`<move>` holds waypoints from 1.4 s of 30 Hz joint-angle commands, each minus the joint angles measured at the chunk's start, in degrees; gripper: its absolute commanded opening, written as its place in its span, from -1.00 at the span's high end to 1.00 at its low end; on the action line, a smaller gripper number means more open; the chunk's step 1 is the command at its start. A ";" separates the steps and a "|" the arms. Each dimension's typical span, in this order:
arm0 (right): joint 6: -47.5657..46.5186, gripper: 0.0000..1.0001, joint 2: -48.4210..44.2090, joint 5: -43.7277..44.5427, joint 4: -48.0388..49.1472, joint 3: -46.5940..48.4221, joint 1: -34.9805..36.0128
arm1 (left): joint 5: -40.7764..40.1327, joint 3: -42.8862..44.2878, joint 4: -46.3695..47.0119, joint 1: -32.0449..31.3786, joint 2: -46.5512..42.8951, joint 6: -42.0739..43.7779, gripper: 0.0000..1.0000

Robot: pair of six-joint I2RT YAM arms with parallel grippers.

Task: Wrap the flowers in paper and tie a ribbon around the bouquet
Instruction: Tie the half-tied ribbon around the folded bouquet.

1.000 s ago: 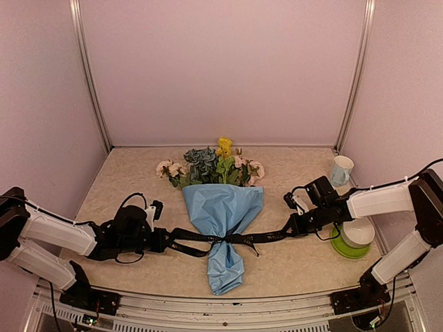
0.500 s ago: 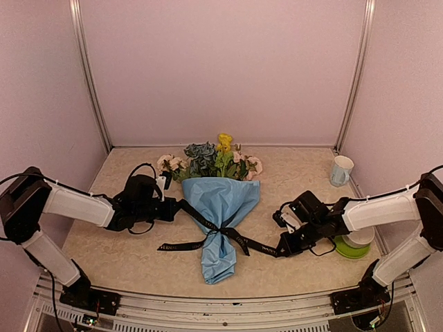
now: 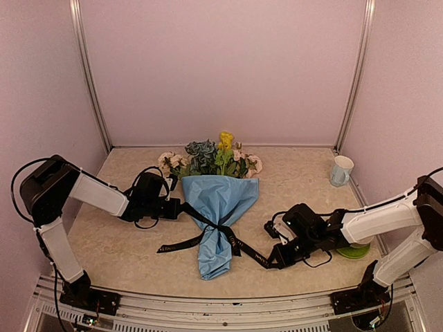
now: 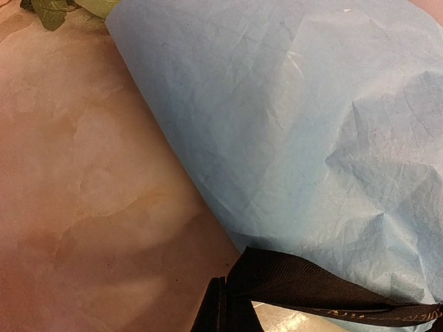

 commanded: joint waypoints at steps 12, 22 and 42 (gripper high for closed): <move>4.02 1.00 -1.38 -1.87 -6.83 -8.17 2.04 | -2.75 -1.35 0.43 4.17 0.45 1.79 1.00; -3.57 1.00 -1.91 3.60 -6.83 5.81 -3.34 | -0.67 -10.67 1.11 -1.10 -13.88 -3.15 1.00; -14.42 0.53 3.26 9.08 -7.22 16.75 -11.05 | -5.69 -24.02 -0.56 -10.42 -24.54 -14.18 0.79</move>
